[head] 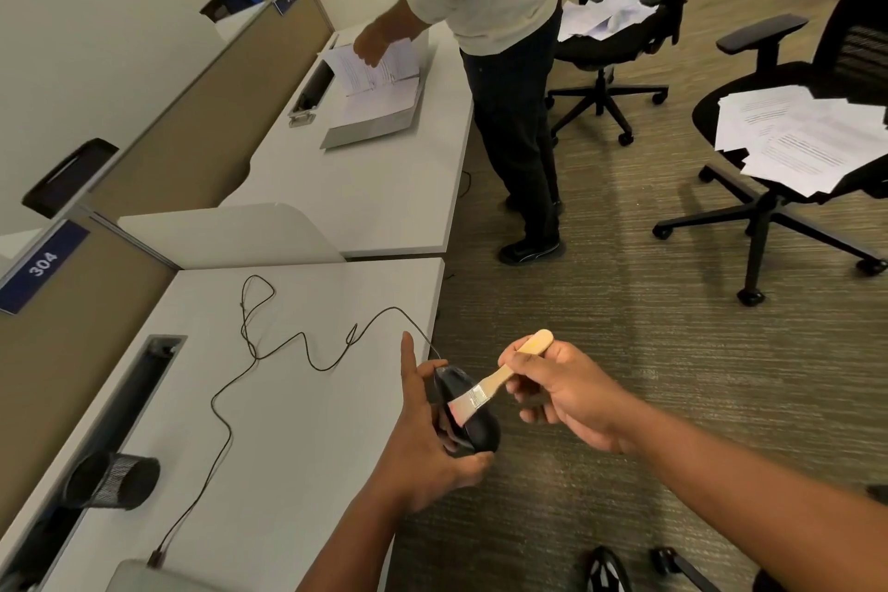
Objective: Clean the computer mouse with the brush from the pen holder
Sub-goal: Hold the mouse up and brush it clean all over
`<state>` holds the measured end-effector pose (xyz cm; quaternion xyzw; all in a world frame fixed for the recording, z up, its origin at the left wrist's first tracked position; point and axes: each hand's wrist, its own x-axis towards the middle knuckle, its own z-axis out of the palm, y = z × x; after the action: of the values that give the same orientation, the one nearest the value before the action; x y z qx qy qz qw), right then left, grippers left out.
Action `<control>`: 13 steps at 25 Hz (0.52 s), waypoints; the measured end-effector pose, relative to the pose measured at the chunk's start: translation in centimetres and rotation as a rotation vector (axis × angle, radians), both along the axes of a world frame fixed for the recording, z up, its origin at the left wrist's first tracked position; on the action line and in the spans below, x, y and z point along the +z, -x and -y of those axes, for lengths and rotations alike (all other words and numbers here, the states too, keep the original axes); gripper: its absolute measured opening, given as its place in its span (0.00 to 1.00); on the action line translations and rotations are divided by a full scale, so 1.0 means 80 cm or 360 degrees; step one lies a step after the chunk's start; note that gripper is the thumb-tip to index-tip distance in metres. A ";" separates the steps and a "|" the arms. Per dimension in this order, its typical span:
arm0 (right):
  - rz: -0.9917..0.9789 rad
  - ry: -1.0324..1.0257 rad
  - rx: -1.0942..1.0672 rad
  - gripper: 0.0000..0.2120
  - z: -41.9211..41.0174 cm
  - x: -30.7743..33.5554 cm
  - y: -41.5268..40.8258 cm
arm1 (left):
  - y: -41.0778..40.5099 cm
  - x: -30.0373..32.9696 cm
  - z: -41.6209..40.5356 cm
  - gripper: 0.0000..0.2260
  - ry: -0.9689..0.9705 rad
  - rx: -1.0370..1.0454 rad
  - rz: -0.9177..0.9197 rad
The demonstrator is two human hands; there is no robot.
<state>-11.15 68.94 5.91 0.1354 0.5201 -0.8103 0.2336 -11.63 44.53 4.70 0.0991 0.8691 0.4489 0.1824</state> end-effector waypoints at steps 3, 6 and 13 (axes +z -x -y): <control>0.0201 0.0076 -0.0047 0.06 0.008 -0.005 0.000 | -0.003 0.003 -0.001 0.71 -0.0034 0.0015 -0.0020; 0.0277 0.0165 -0.0056 0.09 0.013 -0.009 -0.002 | -0.003 0.004 -0.002 0.71 -0.0057 0.0032 -0.0030; 0.0403 0.0463 -0.0110 0.14 0.014 -0.013 -0.008 | -0.005 0.003 -0.003 0.70 -0.0164 0.0135 -0.0055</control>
<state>-10.50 67.84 4.85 0.2188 0.3589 -0.8611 0.2862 -11.20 44.76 4.94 0.0792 0.8513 0.4986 0.1429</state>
